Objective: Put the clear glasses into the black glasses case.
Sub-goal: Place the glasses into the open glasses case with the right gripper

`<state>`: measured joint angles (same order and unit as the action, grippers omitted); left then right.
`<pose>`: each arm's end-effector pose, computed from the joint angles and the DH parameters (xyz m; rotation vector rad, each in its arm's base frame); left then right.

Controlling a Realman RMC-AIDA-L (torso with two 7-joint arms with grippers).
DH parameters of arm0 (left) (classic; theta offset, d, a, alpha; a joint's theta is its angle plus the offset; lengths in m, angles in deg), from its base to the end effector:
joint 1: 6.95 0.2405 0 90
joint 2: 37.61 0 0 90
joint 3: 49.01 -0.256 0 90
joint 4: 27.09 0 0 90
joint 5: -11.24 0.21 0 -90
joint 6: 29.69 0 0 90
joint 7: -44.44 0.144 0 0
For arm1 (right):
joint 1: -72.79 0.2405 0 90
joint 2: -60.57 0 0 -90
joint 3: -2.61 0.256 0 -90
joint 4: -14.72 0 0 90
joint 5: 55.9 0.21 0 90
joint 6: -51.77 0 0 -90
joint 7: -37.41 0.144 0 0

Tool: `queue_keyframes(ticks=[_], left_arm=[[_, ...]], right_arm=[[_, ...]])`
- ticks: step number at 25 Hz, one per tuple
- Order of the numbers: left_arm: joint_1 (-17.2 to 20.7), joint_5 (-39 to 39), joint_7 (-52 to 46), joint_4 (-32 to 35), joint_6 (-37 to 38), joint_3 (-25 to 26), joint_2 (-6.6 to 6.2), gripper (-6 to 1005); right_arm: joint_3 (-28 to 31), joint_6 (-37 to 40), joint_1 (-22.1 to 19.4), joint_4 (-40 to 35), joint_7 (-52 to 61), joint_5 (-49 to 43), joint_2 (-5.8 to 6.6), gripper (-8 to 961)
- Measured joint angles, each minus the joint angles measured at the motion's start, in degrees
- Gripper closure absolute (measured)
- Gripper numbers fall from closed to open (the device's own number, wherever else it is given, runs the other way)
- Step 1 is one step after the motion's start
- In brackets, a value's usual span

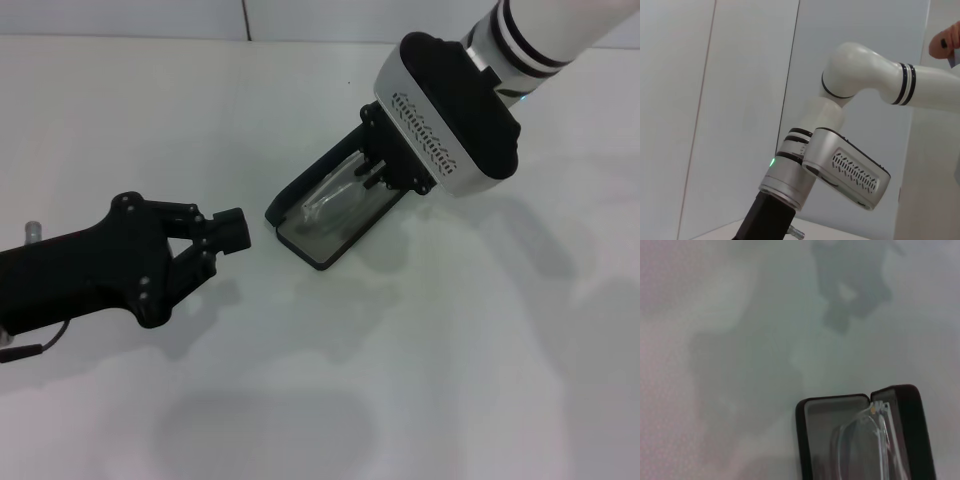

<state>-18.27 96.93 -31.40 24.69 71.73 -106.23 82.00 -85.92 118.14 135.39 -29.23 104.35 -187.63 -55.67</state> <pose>-0.2491 0.2555 0.0300 -2.6537 -0.3845 -1.1261 0.0800 0.4260 -0.0703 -2.7174 -1.2721 -0.5476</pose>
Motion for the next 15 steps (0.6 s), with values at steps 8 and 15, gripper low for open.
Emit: queue_keyframes(ticks=[8, 15], left_arm=[[0.93, -0.86, -0.09, 0.5, 0.32, 1.2, -0.19, 942], [0.89, -0.84, -0.1, 0.52, 0.43, 1.31, -0.12, 942]], right_arm=[[-1.26, -1.89, -0.8, 0.69, 0.27, 0.24, 0.04, 787], [-4.28, -5.11, -1.4, 0.83, 1.46, 0.93, 0.05, 771]])
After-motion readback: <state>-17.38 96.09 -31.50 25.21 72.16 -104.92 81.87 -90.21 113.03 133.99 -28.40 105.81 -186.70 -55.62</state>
